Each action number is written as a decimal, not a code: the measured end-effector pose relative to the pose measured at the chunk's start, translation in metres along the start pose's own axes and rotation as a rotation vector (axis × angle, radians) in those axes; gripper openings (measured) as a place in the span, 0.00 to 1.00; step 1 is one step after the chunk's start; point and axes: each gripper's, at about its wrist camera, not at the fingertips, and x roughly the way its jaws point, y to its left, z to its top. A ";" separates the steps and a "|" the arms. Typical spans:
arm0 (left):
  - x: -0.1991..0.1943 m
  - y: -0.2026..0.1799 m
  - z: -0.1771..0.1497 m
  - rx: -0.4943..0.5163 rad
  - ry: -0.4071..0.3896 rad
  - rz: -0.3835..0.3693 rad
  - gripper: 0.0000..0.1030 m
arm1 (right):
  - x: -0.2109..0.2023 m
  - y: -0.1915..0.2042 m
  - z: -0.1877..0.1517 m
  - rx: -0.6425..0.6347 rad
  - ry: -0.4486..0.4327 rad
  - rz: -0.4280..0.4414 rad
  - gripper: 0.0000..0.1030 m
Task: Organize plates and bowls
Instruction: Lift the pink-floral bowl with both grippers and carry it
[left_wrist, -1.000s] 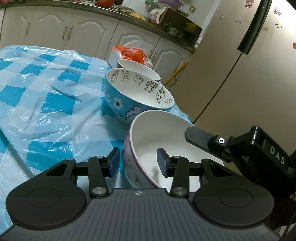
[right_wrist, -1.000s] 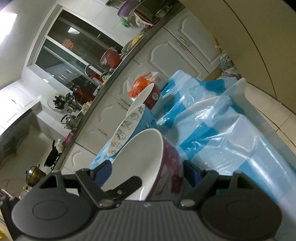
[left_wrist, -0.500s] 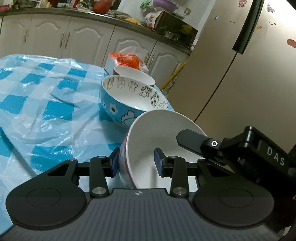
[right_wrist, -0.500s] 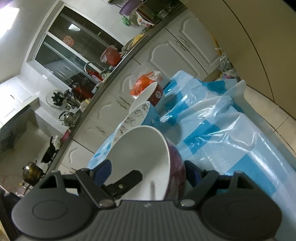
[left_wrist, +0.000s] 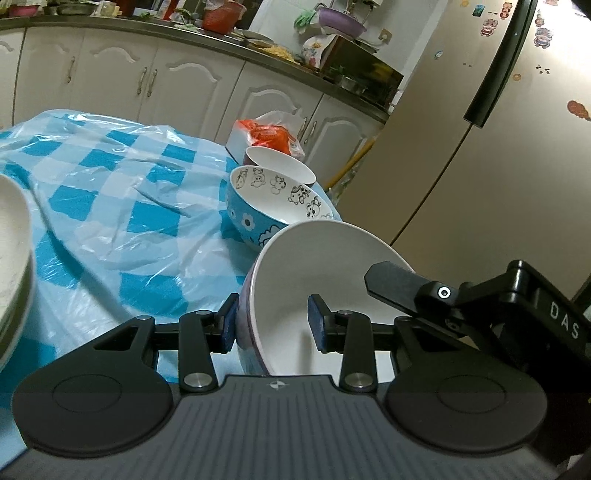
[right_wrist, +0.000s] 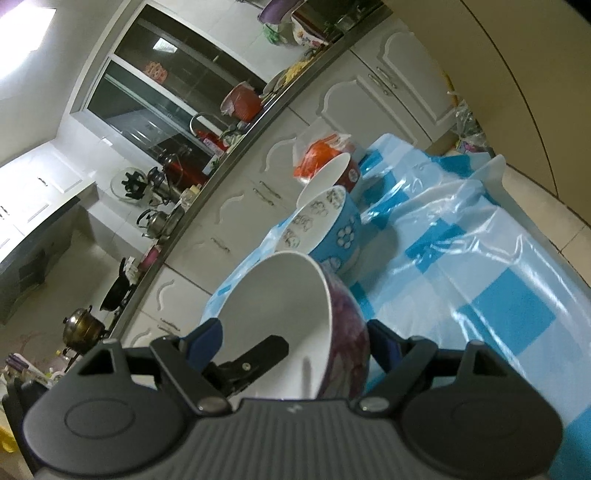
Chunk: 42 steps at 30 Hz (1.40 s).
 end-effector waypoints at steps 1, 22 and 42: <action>-0.003 0.000 -0.001 0.001 0.000 0.001 0.39 | -0.002 0.001 -0.002 -0.001 0.006 0.003 0.82; -0.025 -0.002 -0.023 -0.005 0.034 0.019 0.40 | -0.027 0.002 -0.032 0.022 0.076 -0.006 0.82; -0.001 -0.001 -0.034 0.012 0.103 0.027 0.39 | -0.027 -0.018 -0.039 0.020 0.084 -0.065 0.82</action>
